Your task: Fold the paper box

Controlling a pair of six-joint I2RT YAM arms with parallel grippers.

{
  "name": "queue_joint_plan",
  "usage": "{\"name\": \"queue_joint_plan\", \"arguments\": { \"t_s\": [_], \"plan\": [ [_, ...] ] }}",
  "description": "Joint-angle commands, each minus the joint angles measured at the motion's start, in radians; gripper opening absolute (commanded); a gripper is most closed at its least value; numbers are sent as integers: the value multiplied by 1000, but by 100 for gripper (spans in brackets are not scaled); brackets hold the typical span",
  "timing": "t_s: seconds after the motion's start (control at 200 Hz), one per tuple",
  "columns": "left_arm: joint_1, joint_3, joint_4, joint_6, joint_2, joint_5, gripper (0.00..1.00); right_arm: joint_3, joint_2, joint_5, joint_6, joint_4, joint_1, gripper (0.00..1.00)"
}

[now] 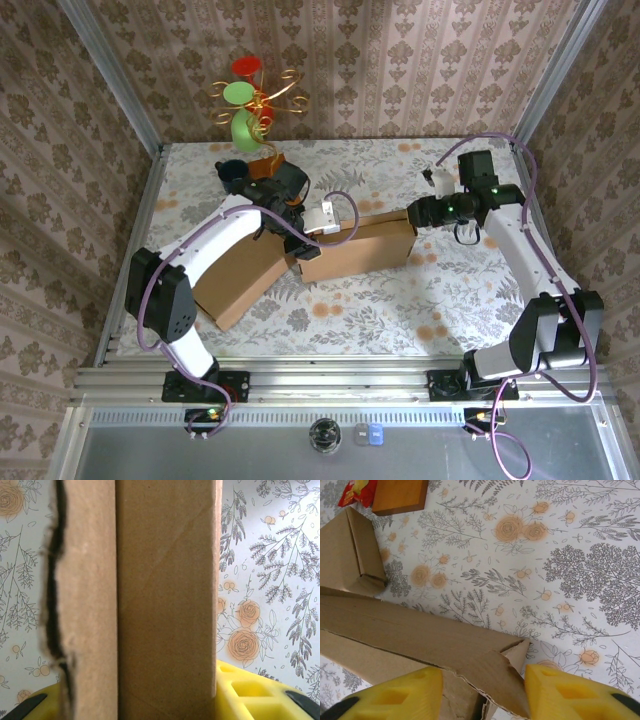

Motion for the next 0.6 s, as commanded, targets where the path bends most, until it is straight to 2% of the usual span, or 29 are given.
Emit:
{"name": "queue_joint_plan", "arguments": {
  "t_s": [0.0,0.155,0.595],
  "plan": [
    [7,2,-54,15,20,0,42,15,0,-19,15,-24,2,41],
    [8,7,-55,14,24,2,42,-4,-16,-2,39,-11,4,34],
    [7,26,-58,11,44,2,42,-17,-27,45,44,-43,3,24]
  ]
}}
